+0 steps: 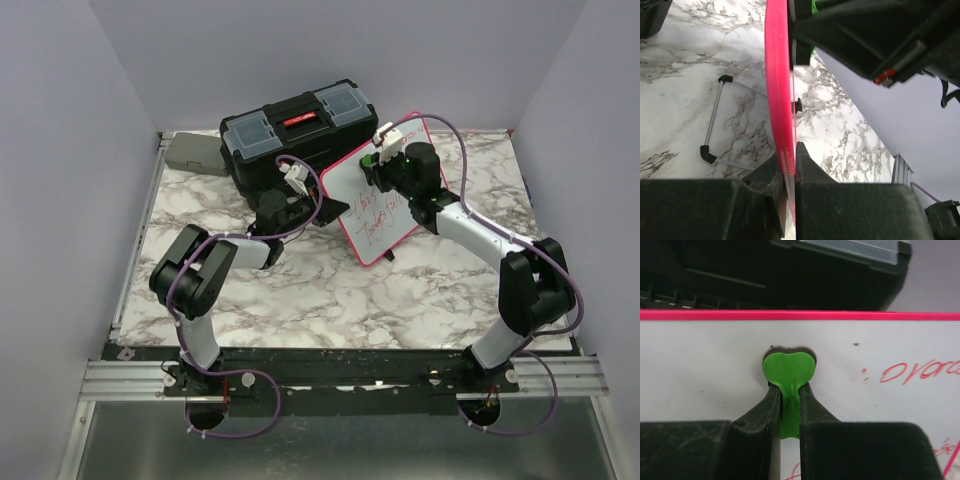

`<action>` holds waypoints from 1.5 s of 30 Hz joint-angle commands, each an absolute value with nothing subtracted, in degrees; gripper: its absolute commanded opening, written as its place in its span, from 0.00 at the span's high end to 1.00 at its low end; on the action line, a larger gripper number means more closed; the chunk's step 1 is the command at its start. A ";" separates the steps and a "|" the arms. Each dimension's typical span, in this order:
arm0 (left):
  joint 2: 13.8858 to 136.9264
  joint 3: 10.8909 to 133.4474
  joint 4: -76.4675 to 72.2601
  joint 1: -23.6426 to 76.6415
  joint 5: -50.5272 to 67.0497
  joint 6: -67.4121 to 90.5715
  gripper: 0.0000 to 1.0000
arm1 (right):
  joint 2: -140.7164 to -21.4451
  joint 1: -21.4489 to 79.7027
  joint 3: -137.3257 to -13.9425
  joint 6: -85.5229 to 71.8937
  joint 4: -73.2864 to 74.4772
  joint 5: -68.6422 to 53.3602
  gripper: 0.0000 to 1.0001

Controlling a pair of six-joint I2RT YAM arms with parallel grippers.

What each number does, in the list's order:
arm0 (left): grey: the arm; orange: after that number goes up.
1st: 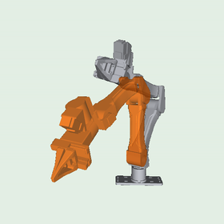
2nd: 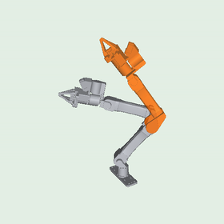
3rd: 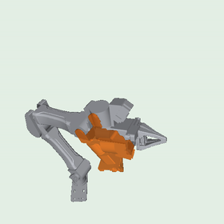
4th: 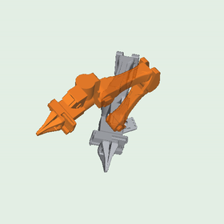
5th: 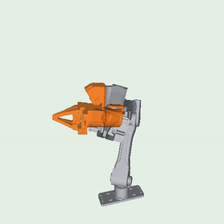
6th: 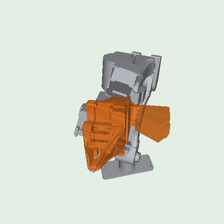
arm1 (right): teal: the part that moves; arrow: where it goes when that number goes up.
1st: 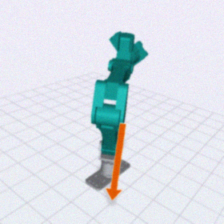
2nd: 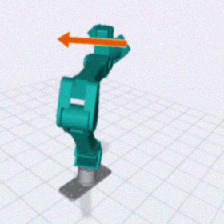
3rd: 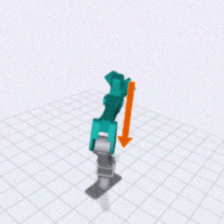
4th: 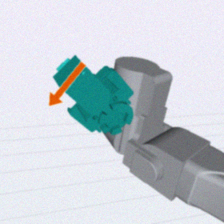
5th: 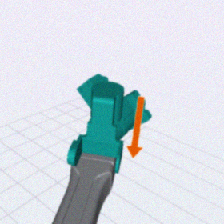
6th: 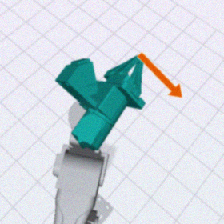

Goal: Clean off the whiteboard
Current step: Erase the whiteboard at the whiteboard stand.

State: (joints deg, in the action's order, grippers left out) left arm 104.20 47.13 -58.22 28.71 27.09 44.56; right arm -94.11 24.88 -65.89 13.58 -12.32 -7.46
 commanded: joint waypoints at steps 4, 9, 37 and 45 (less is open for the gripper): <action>104.77 47.37 -57.06 30.76 35.49 40.25 1.00 | -97.82 21.91 -67.85 12.57 -17.38 -1.31 0.99; 104.87 47.46 -56.78 30.63 35.86 40.09 1.00 | -97.98 21.43 -68.58 12.32 -17.19 -3.89 0.99; 106.09 50.16 -54.59 30.59 38.28 40.08 1.00 | -95.44 23.78 -64.41 14.21 -14.20 -22.25 0.99; 106.52 51.01 -53.99 30.56 38.87 40.25 1.00 | -94.78 25.31 -65.11 13.31 -15.91 -19.66 0.99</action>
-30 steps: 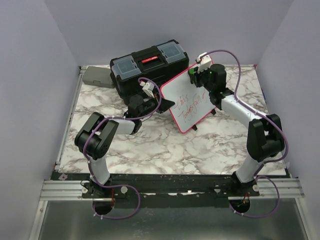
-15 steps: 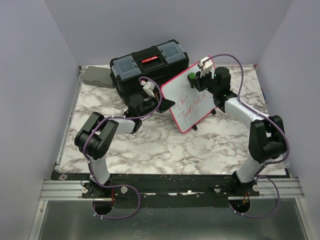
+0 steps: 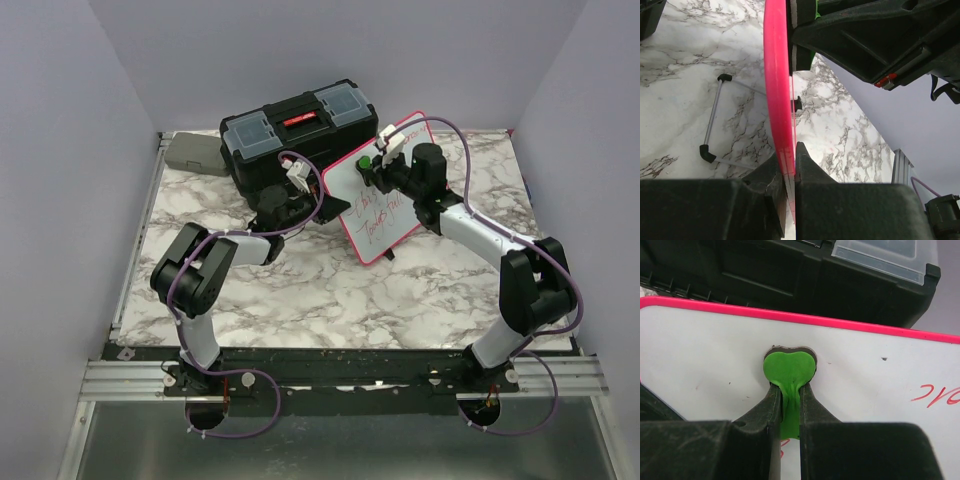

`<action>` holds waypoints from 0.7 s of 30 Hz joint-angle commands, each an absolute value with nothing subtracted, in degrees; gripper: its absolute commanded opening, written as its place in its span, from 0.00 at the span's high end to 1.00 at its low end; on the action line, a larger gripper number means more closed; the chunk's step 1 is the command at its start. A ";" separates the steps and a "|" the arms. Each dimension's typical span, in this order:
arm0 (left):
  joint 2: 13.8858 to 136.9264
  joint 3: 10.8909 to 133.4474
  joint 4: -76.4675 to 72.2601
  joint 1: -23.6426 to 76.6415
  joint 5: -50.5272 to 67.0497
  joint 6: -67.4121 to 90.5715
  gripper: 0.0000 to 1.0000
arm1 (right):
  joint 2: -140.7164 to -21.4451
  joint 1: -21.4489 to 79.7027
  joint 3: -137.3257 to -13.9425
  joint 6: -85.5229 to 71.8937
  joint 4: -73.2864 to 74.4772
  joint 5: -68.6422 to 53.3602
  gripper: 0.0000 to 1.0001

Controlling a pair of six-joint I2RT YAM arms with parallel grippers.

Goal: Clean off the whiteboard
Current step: Erase the whiteboard at the whiteboard stand.

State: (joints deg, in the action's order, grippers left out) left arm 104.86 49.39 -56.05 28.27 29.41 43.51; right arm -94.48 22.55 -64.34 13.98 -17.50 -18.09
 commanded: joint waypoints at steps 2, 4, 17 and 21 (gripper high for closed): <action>106.61 51.23 -53.92 30.58 38.85 40.41 1.00 | -94.66 28.41 -64.83 14.23 -15.81 -19.11 0.99; 106.52 51.25 -53.88 30.58 38.86 40.47 1.00 | -94.97 30.58 -64.76 13.70 -15.82 -19.12 0.99; 105.65 50.54 -53.09 30.59 39.18 39.31 1.00 | -99.04 21.97 -69.07 12.87 -13.36 -9.11 0.99; 105.74 50.45 -53.15 30.59 39.42 39.21 1.00 | -100.85 18.37 -71.15 13.65 -13.65 -7.65 0.99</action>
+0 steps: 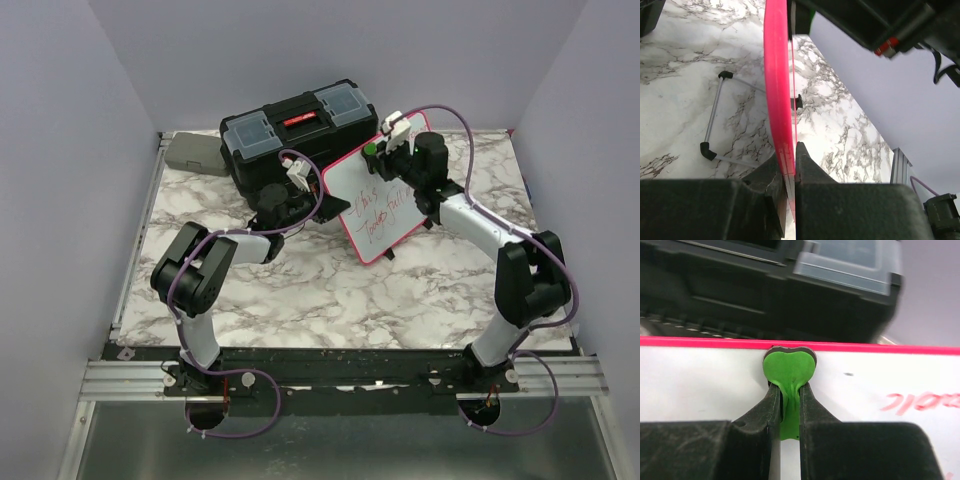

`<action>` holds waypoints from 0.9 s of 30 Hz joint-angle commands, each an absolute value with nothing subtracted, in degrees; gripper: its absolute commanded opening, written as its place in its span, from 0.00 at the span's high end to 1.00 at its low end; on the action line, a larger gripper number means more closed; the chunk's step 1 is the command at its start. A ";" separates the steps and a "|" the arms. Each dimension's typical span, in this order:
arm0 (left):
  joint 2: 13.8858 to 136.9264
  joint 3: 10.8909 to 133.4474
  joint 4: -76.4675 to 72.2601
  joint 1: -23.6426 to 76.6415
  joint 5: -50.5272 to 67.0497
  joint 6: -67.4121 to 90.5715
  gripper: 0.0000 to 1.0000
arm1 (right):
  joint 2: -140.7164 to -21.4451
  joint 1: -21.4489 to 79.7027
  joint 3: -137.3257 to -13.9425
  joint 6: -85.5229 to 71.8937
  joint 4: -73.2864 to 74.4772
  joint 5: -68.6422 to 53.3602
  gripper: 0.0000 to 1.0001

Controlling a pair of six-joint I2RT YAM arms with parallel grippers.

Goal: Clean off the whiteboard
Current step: Erase the whiteboard at the whiteboard stand.

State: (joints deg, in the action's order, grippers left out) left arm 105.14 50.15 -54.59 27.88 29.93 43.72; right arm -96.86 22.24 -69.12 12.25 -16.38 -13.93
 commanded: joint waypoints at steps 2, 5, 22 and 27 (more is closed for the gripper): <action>105.65 50.45 -53.17 30.59 39.51 39.20 1.00 | -101.83 16.79 -72.17 13.52 -13.95 -7.79 0.99; 105.65 50.45 -53.09 30.57 39.55 39.06 1.00 | -102.78 15.96 -72.88 14.49 -14.74 -7.44 0.99; 105.84 50.98 -52.68 30.54 39.94 39.29 1.00 | -101.35 18.96 -70.57 8.94 -10.80 -17.98 0.99; 105.64 50.98 -52.13 30.50 40.04 38.94 1.00 | -102.99 17.12 -74.04 13.48 -6.39 -13.15 0.99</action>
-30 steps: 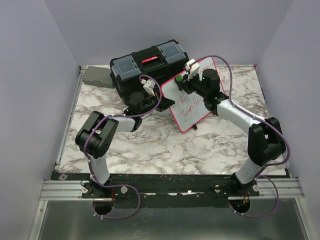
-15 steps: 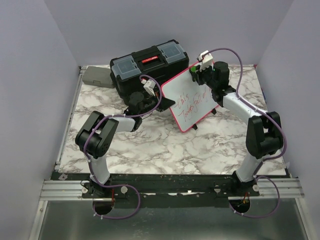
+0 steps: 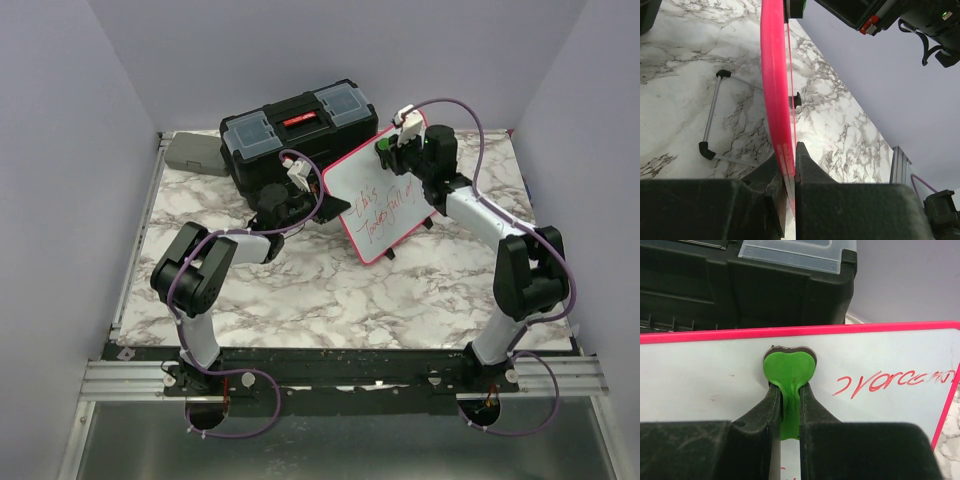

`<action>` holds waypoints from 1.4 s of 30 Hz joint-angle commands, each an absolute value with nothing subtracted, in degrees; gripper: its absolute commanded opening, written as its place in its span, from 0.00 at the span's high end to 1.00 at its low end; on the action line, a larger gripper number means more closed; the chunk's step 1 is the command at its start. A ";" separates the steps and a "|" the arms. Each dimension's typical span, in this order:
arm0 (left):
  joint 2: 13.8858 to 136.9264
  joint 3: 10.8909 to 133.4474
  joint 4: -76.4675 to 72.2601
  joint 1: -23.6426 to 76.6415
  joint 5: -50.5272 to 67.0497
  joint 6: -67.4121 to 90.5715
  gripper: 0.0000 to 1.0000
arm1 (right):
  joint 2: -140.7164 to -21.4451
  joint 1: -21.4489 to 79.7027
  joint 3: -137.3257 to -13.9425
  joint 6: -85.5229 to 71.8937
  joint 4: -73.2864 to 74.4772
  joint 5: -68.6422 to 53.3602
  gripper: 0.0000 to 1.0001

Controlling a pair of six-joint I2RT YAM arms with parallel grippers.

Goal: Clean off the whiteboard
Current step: Erase the whiteboard at the whiteboard stand.

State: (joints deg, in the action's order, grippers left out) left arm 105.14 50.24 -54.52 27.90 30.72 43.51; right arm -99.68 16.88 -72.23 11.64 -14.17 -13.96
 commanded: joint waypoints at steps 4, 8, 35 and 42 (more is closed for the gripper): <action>105.65 51.03 -51.95 30.50 40.09 38.76 1.00 | -104.18 13.95 -77.35 12.39 -4.91 -12.86 0.99; 105.50 51.24 -51.50 30.50 40.14 38.47 1.00 | -105.61 13.09 -79.62 13.60 -2.59 -13.18 0.99; 105.91 51.42 -52.29 30.23 40.70 38.84 1.00 | -103.13 11.76 -74.32 13.70 0.55 -20.49 0.99; 105.80 51.48 -51.60 30.23 41.22 38.67 1.00 | -107.51 11.11 -82.79 9.89 -1.24 -16.38 0.99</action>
